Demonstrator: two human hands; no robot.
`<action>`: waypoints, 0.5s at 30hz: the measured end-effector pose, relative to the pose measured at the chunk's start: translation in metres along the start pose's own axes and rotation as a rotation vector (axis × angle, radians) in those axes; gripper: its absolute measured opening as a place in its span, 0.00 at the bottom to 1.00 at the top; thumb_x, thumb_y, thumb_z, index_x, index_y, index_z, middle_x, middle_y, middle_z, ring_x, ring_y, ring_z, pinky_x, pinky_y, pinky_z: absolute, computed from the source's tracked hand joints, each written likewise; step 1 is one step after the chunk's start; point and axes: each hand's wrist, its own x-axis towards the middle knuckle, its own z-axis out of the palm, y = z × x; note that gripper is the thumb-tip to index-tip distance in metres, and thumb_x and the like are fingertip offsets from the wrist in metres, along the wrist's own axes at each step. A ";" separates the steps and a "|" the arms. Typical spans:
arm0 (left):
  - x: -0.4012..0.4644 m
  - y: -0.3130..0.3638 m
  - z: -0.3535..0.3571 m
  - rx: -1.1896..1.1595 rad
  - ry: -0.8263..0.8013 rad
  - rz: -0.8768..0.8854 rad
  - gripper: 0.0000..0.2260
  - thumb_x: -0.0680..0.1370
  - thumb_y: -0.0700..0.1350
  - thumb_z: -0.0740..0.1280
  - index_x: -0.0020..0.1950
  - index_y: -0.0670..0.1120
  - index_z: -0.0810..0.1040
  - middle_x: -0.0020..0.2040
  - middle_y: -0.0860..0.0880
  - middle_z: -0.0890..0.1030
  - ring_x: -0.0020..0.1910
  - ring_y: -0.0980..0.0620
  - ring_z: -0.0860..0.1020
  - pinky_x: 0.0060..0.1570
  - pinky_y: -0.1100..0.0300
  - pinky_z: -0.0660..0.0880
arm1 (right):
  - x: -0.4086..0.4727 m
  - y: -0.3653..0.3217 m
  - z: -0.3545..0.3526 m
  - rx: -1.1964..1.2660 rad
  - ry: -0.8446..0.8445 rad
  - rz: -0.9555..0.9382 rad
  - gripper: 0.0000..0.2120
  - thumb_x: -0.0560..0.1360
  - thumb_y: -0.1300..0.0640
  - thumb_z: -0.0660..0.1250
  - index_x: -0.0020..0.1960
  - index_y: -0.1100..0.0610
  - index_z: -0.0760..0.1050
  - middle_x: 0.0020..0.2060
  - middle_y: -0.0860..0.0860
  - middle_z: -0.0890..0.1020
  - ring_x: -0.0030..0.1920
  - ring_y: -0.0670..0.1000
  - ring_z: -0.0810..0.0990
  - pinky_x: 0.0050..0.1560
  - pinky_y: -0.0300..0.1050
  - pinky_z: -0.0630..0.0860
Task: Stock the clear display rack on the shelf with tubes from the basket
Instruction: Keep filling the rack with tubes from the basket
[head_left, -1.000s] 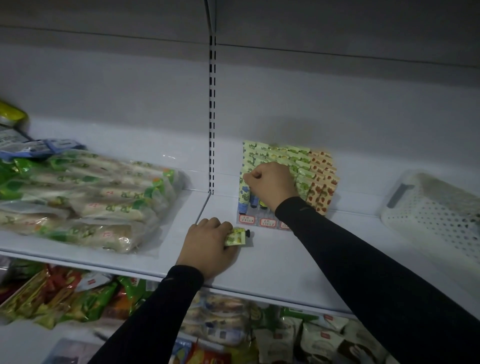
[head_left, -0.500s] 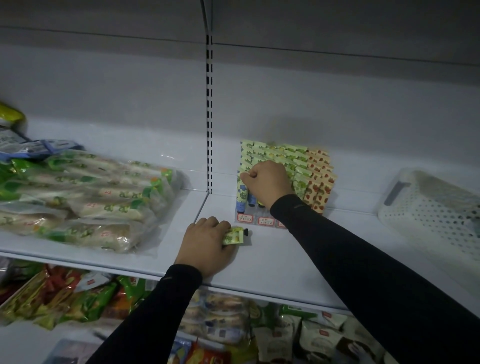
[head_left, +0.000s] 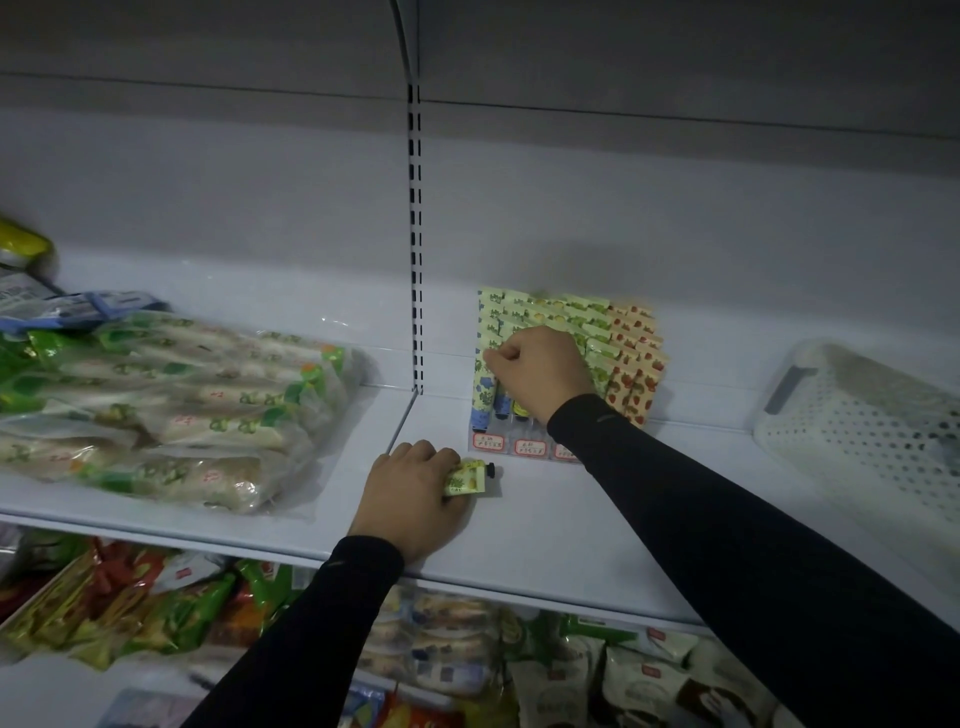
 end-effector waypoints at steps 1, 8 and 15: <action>0.000 0.000 0.000 0.001 -0.002 0.001 0.15 0.69 0.57 0.61 0.44 0.50 0.81 0.35 0.51 0.77 0.35 0.45 0.77 0.33 0.57 0.67 | 0.001 0.001 0.000 -0.015 0.003 -0.007 0.22 0.77 0.56 0.64 0.27 0.58 0.63 0.23 0.54 0.65 0.24 0.51 0.62 0.46 0.52 0.80; 0.001 0.000 0.000 -0.002 0.014 0.001 0.14 0.69 0.57 0.62 0.44 0.50 0.81 0.35 0.51 0.77 0.35 0.46 0.77 0.33 0.58 0.65 | 0.005 -0.002 0.001 -0.070 -0.021 -0.016 0.23 0.77 0.55 0.64 0.26 0.57 0.63 0.23 0.51 0.66 0.27 0.51 0.66 0.37 0.47 0.77; 0.001 0.000 0.000 0.009 0.014 0.003 0.13 0.69 0.57 0.63 0.44 0.50 0.81 0.35 0.51 0.77 0.35 0.46 0.77 0.34 0.58 0.65 | 0.010 0.002 0.003 -0.044 -0.030 0.005 0.23 0.77 0.57 0.65 0.25 0.57 0.63 0.22 0.52 0.66 0.25 0.51 0.66 0.41 0.47 0.79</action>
